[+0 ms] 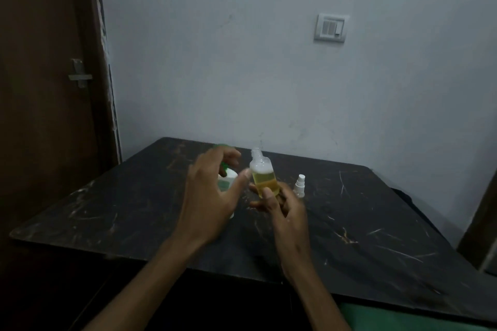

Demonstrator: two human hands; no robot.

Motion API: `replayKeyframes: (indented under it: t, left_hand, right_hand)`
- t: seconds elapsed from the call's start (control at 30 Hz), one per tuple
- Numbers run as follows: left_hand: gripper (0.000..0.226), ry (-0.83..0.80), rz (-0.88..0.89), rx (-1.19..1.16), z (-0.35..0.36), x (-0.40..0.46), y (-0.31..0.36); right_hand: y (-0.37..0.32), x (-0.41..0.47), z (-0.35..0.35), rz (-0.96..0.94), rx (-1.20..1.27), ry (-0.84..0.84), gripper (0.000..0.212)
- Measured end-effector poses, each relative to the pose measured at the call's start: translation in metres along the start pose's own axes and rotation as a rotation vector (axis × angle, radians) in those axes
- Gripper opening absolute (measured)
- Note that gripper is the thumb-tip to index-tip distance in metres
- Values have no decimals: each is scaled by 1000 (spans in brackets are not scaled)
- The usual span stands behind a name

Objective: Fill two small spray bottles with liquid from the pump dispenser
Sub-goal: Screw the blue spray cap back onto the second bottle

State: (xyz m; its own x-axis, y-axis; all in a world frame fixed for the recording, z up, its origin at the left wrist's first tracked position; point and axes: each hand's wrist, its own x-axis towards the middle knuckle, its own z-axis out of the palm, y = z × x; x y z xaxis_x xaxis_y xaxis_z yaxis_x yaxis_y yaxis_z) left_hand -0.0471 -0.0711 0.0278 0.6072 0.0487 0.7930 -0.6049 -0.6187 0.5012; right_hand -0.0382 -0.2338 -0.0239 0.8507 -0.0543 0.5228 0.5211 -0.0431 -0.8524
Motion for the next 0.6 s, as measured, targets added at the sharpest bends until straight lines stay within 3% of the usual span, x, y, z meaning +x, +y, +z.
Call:
replayKeyframes:
  t: [0.13,0.37,0.5,0.6]
  left_hand:
    - [37,-151,-180,-209,17,-36,8]
    - [30,-138,-283,-353,24,-55,3]
    - [27,-157,-326,-321,19,-61,-6]
    - [36,-226,-362,-185,17,-65,-14]
  right_hand:
    - [-10,-25,-7,7,-46,-61,22]
    - [-11,-47,-10,-3,-226,-182,20]
    - [-6,-54,-17,23,-341,-175,31]
    - [-1,-62,-36,13,-498,-70,38]
